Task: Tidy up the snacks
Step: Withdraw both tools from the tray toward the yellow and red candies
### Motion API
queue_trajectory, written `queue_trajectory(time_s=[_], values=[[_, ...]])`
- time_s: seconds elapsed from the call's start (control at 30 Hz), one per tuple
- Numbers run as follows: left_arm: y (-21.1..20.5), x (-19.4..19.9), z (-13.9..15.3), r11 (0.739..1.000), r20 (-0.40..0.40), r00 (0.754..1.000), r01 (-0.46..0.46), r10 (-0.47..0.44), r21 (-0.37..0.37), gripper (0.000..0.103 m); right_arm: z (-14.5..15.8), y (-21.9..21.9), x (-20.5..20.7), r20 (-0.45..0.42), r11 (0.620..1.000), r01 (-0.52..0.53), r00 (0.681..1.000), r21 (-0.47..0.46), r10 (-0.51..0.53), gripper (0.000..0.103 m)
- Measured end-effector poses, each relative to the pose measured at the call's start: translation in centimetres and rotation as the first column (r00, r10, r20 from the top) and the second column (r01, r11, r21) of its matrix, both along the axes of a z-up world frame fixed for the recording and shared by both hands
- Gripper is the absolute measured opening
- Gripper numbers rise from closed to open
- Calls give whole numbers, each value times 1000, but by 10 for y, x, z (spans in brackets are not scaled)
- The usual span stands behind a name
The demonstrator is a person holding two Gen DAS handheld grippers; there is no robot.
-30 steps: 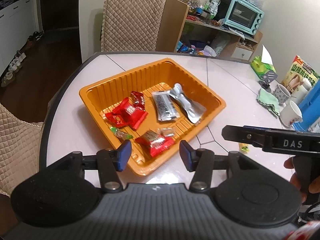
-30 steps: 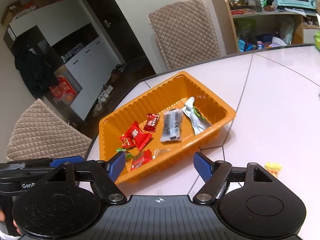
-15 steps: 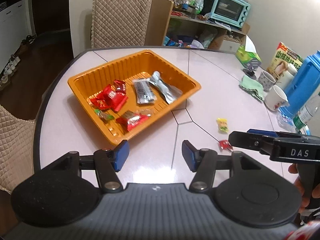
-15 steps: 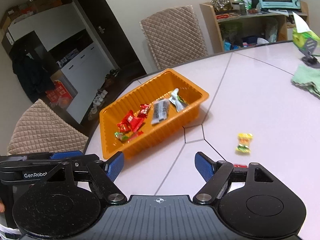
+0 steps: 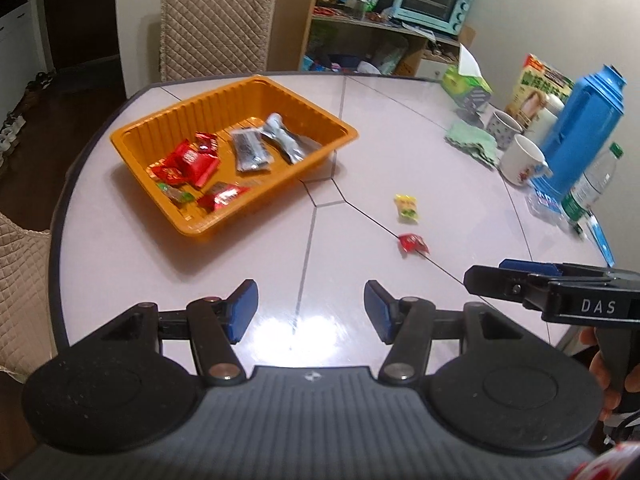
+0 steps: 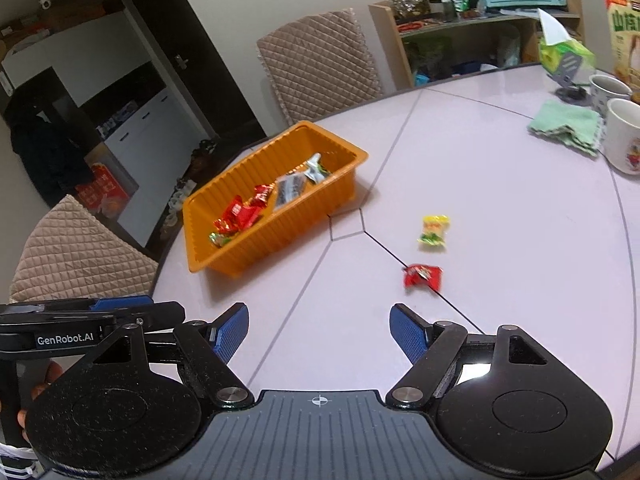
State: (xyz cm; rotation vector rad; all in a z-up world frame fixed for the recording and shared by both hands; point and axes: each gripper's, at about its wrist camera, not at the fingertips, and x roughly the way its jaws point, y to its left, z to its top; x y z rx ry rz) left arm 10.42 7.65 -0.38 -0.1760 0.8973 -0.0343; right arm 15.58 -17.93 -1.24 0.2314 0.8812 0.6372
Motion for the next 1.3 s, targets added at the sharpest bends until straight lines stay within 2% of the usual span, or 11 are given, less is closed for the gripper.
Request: queue_trajectory(time_s=[0.53, 1.03, 1.3], values=[[-53, 4, -12, 986, -9, 986, 167, -167, 0, 55, -14, -41, -23, -19, 993, 92, 995, -69, -93, 77], [-71, 29, -33, 965, -25, 965, 260, -261, -7, 55, -29, -52, -14, -45, 982, 158, 985, -106, -164, 77], [-80, 53, -52, 945, -32, 944, 328, -328, 1, 55, -42, -61, -4, -71, 968, 209, 973, -136, -220, 77]])
